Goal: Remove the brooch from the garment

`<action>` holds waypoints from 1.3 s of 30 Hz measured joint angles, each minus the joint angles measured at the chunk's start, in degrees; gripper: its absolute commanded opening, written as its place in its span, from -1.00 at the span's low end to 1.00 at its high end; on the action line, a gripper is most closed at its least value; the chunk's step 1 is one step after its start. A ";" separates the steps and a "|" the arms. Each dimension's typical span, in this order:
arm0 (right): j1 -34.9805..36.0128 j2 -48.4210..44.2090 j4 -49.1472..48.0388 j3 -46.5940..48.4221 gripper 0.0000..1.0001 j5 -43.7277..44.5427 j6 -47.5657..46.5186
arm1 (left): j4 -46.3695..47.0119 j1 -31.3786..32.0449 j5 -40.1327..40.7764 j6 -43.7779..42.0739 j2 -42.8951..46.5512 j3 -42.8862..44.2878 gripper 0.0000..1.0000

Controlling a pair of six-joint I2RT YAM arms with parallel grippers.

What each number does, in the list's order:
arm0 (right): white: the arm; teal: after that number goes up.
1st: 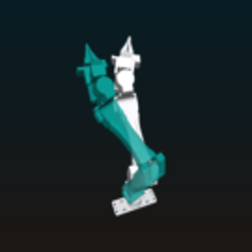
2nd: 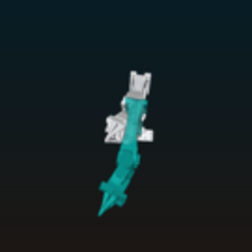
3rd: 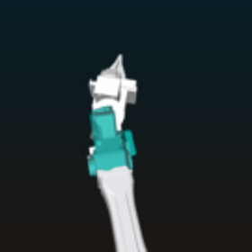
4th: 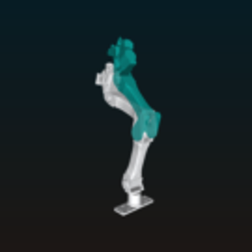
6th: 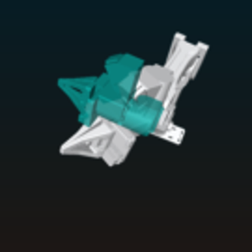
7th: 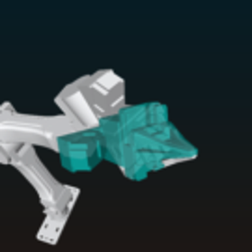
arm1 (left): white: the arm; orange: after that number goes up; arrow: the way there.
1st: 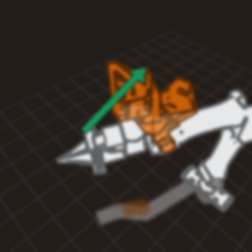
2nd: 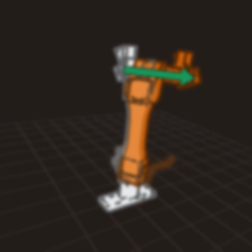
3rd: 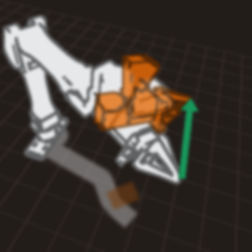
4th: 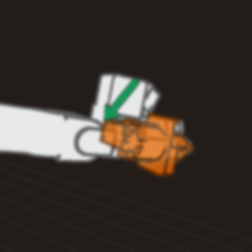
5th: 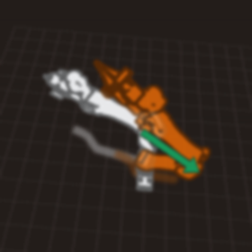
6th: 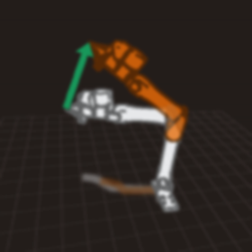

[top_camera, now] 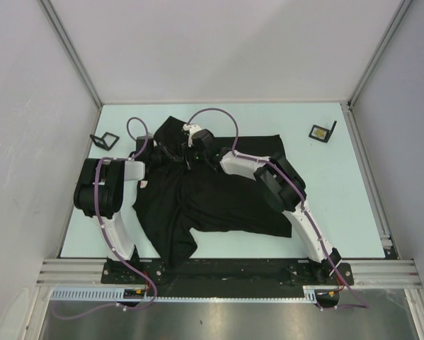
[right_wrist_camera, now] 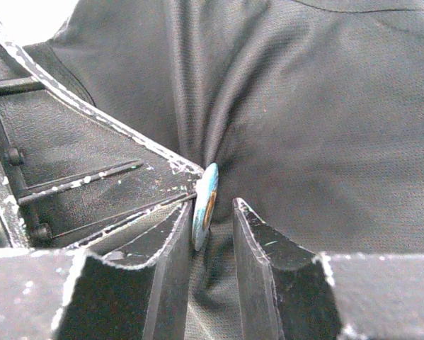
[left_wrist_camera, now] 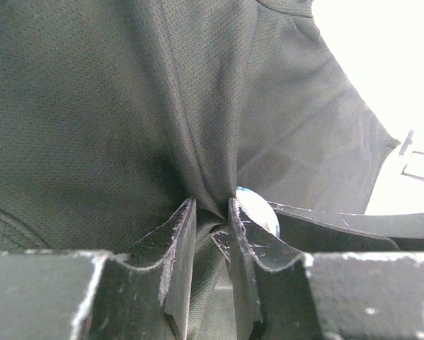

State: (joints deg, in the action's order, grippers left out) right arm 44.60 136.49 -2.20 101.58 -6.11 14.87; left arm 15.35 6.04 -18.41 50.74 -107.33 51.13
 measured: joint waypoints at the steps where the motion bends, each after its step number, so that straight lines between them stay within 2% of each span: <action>1: 0.02 0.00 0.02 0.02 -0.24 0.00 -0.07 | 0.00 0.00 0.13 0.00 0.09 -0.07 -0.37; 3: 0.07 0.00 0.11 0.04 -0.16 0.02 -0.24 | 0.02 0.00 0.33 0.00 0.52 -0.35 -0.29; 8: 0.04 -0.09 0.28 0.11 -0.10 0.04 -0.57 | 0.68 -0.04 1.64 0.26 3.82 -2.89 -0.20; 17: 0.07 -0.11 1.90 3.10 -0.13 0.55 -1.46 | 2.64 -0.81 3.26 0.28 7.76 -5.51 -0.23; 20: 0.07 -0.11 1.99 3.56 -0.20 0.81 -1.57 | 2.71 -0.96 3.17 0.31 7.78 -5.92 -0.25; 24: 0.09 -0.11 1.75 4.24 -0.39 1.27 -1.73 | 1.92 -0.92 2.82 0.26 7.78 -6.51 -0.29; 35: 0.17 -0.11 1.70 4.22 -0.70 1.64 -2.10 | 0.35 -0.92 2.58 -0.15 7.34 -6.45 -0.39; 39: 0.20 -0.11 1.55 4.17 -0.93 1.66 -2.36 | -0.33 -0.92 2.21 -0.22 6.58 -5.95 -0.39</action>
State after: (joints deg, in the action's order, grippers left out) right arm 44.80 136.38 -0.64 105.75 -4.45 12.51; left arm 15.03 5.13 -16.21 50.52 -100.75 45.19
